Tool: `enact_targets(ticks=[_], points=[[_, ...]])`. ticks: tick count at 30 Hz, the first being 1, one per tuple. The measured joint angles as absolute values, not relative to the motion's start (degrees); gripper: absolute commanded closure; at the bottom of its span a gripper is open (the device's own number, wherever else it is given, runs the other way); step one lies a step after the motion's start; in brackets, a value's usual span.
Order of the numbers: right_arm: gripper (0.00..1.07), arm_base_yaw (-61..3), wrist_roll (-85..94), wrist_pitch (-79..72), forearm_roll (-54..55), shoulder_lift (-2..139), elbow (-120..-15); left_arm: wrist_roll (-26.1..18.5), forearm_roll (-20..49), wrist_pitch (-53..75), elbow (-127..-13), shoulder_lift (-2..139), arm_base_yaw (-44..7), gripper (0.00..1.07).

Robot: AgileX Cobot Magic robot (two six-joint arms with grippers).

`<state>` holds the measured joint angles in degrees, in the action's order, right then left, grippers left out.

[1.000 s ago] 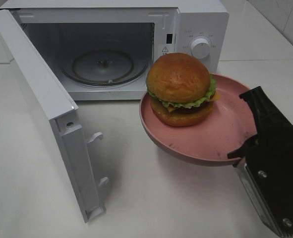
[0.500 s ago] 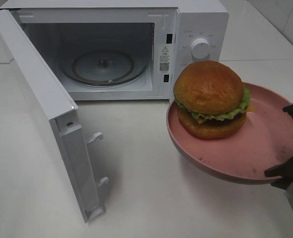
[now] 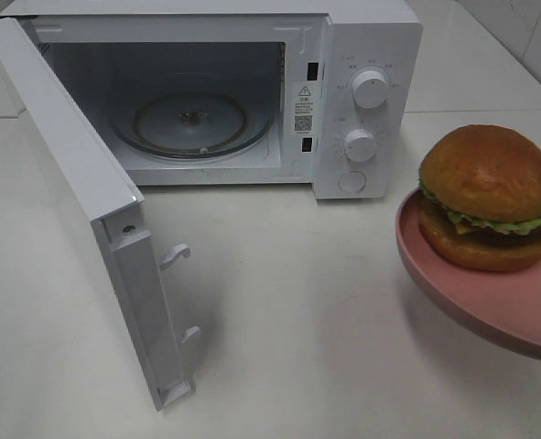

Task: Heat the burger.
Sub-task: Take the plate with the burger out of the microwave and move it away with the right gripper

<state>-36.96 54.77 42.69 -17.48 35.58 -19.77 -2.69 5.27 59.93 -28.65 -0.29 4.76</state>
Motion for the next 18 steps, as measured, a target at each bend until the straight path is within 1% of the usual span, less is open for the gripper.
enact_targets(ticks=[1,3,6,18], points=[[1.06,-37.0,50.6,43.7,-19.8,35.6,-19.8,-2.7,5.3,59.9,-28.6,-0.3,4.8,0.04],[1.06,-37.0,48.9,44.2,-20.9,35.6,-19.8,-2.7,5.3,59.9,-28.6,-0.3,4.8,0.04],[1.06,-37.0,40.5,46.1,-25.4,35.6,-19.8,-2.7,5.3,59.9,-28.6,-0.3,4.8,0.04],[1.06,-37.0,23.7,52.1,-34.7,35.6,-19.8,-2.7,5.3,59.9,-28.6,-0.3,4.8,0.04]])
